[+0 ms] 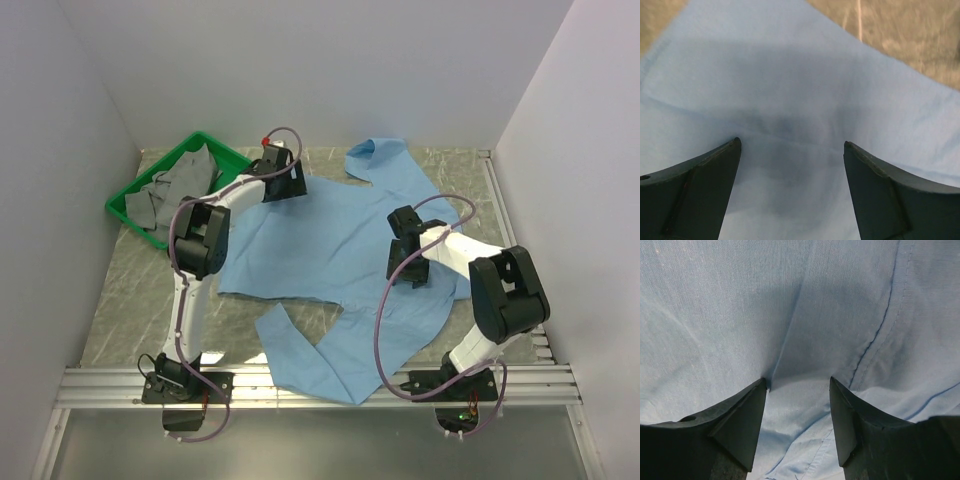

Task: Fold and stack the long sleeve shirts
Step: Flatten the shirt out

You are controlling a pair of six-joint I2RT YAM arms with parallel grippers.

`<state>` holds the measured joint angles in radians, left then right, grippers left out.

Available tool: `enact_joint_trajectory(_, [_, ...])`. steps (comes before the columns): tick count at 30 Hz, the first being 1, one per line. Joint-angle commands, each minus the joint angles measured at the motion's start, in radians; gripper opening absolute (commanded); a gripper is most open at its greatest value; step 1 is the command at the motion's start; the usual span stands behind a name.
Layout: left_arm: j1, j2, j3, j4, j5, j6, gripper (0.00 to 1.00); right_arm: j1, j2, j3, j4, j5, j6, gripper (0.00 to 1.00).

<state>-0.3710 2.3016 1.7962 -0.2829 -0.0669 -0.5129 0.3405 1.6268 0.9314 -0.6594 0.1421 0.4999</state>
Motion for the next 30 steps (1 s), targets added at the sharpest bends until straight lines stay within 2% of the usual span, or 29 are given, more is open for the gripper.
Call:
enact_joint_trajectory(1, [0.023, 0.033, 0.066, -0.027, -0.002, -0.009, 0.90, 0.002, 0.015, 0.007, -0.042, 0.045, 0.009, 0.60])
enact_joint_trajectory(8, [0.029, 0.009, 0.097, 0.001, -0.004, 0.007, 0.92, 0.000, -0.047, -0.002, -0.084, 0.080, 0.009, 0.60])
enact_joint_trajectory(21, [0.058, 0.142, 0.170, -0.044, 0.045, -0.032, 0.91, -0.012, -0.088, -0.147, -0.060, 0.010, 0.051, 0.61])
enact_joint_trajectory(26, [0.066, 0.141, 0.186, -0.042, 0.046, -0.023, 0.92, -0.012, -0.168, -0.105, -0.043, 0.025, 0.052, 0.61])
enact_joint_trajectory(30, [0.083, 0.055, 0.166, -0.015, 0.038, -0.033, 0.92, -0.012, -0.260, -0.048, -0.054, 0.040, 0.074, 0.62])
